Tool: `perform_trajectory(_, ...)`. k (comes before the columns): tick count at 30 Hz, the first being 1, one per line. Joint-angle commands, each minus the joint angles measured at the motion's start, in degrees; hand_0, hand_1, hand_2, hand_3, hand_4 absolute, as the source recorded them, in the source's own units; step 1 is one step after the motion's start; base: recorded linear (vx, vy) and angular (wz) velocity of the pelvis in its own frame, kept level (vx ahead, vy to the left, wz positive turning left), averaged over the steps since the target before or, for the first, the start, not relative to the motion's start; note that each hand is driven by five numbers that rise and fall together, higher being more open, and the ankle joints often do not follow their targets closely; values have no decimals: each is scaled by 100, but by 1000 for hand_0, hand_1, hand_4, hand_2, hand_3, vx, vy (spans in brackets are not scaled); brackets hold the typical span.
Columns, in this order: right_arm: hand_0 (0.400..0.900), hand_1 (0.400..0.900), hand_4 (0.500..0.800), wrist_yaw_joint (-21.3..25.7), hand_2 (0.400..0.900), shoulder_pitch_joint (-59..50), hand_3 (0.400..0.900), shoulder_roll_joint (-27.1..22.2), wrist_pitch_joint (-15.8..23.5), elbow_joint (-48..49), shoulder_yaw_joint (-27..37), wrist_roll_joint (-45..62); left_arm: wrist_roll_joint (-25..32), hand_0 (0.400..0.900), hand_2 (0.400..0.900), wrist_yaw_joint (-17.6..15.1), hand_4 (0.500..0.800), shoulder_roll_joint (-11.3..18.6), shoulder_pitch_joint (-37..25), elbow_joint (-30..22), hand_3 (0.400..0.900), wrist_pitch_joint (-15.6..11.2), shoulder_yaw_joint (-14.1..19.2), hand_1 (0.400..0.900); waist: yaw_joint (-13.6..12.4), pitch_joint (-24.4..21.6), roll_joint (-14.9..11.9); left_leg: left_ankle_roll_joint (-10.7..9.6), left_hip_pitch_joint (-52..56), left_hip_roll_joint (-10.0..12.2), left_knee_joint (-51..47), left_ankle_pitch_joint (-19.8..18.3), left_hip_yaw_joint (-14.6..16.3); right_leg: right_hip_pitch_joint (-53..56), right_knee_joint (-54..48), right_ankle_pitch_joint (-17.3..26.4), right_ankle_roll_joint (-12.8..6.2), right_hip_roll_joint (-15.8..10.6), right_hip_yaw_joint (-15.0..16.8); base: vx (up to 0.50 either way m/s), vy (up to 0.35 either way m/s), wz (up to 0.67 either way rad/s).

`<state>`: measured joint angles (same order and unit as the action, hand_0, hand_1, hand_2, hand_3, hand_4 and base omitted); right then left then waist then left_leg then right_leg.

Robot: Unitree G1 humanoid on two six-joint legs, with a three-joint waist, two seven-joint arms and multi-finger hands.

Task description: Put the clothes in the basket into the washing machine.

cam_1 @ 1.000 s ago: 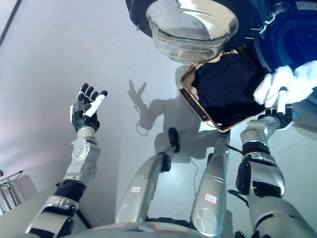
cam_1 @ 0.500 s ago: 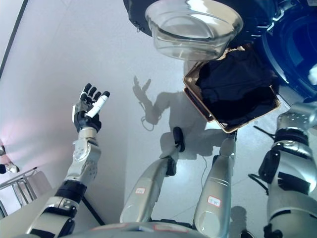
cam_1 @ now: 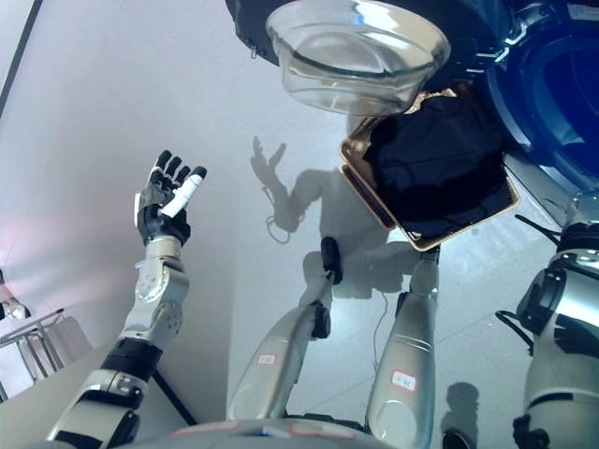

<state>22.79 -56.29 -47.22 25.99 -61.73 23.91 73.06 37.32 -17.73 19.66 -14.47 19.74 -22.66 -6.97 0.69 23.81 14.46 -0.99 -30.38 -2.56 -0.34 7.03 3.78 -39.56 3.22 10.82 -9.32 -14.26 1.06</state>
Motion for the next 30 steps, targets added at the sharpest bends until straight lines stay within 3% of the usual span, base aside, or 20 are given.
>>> perform_trajectory(1, 900, 900, 800, -147, 900, 586, 900, -470, 401, 38, -555, -300, 46, 900, 900, -67, 800, 102, 214, -305, 900, -434, 173, 900, 68, -929, 16, -664, 353, 550, 321, -602, -351, -107, 784, -474, 42, 18, 163, 0, 0, 0)
perform_trajectory(10, 900, 900, 800, 39, 900, 901, 900, 40, 168, 5, -729, -978, -102, 900, 900, -199, 800, 178, 184, -557, 900, -445, 268, 900, 47, -879, -37, -628, 319, 512, 455, -664, -356, -1, 692, -358, 29, -39, 132, -21, 10, 0)
perform_trajectory(16, 900, 900, 800, 521, 900, 1448, 900, 236, -620, 198, -1882, -3668, -331, 900, 900, -235, 800, 339, -87, -576, 900, -499, 286, 900, 95, -641, -192, -570, 166, 454, 885, -816, -366, 121, 646, -255, 30, -113, 110, -78, 22, 2)
perform_trajectory(19, 900, 900, 800, 861, 900, 1712, 900, 448, -794, 563, -2233, -4710, -419, 900, 900, -329, 800, 334, -217, -501, 900, -550, 320, 900, 147, -518, -288, -524, 63, 446, 1108, -884, -406, 165, 652, -211, 43, -136, 101, -84, 33, 2)
perform_trajectory(27, 900, 900, 800, 998, 900, 2052, 900, 949, -1156, 961, -2681, -5996, -511, 900, 900, -391, 800, 236, -285, -354, 900, -597, 446, 900, 209, -345, -567, -444, -72, 383, 1491, -995, -444, 299, 616, -92, 66, -161, 76, -45, 31, -2)
perform_trajectory(30, 900, 900, 800, 986, 900, 2167, 900, 1142, -1434, 859, -3073, -6729, -529, 900, 900, -381, 800, 273, -338, -16, 900, -561, 519, 900, 195, -321, -724, -439, 42, 406, 1635, -1099, -443, 518, 629, -113, 72, -121, 54, -10, 28, -6)
